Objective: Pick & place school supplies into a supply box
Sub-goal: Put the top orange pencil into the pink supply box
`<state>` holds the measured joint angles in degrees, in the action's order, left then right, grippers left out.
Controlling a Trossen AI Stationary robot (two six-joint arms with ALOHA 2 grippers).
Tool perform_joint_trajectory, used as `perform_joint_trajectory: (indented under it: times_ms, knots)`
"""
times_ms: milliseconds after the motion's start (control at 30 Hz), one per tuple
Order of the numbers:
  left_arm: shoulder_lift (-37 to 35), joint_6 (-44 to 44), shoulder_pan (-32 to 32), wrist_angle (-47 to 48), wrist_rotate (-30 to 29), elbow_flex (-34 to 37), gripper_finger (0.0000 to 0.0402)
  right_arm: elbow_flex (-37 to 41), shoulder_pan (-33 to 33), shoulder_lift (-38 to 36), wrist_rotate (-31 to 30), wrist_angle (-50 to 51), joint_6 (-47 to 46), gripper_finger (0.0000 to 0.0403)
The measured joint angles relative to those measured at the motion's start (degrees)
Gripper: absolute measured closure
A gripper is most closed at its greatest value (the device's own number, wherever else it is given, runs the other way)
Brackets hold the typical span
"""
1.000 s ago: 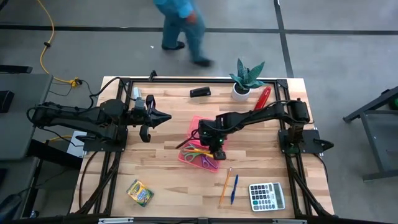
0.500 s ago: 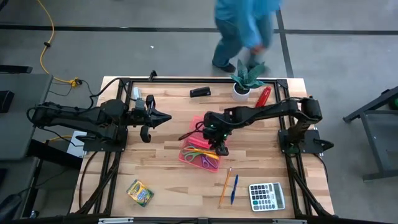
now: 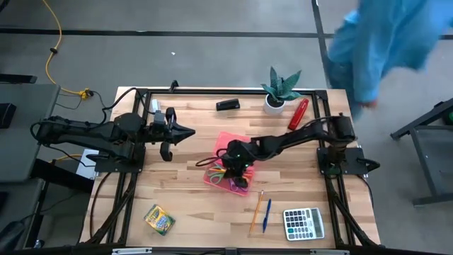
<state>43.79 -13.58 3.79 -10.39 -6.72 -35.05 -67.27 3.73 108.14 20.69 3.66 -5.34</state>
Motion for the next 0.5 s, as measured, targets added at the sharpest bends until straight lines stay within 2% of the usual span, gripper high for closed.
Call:
perform_joint_trajectory:
  times_ms: [400,500]
  knots:
    - [0.0,-1.2,0.0,0.1,0.0,0.0,0.0401,-0.5,-3.8,2.0,-3.3,0.4,-0.8,0.0402]
    - [0.0,-1.2,0.0,0.2,0.0,0.0,0.0401,-0.5,-4.6,1.9,-2.3,0.6,-1.6,0.0402]
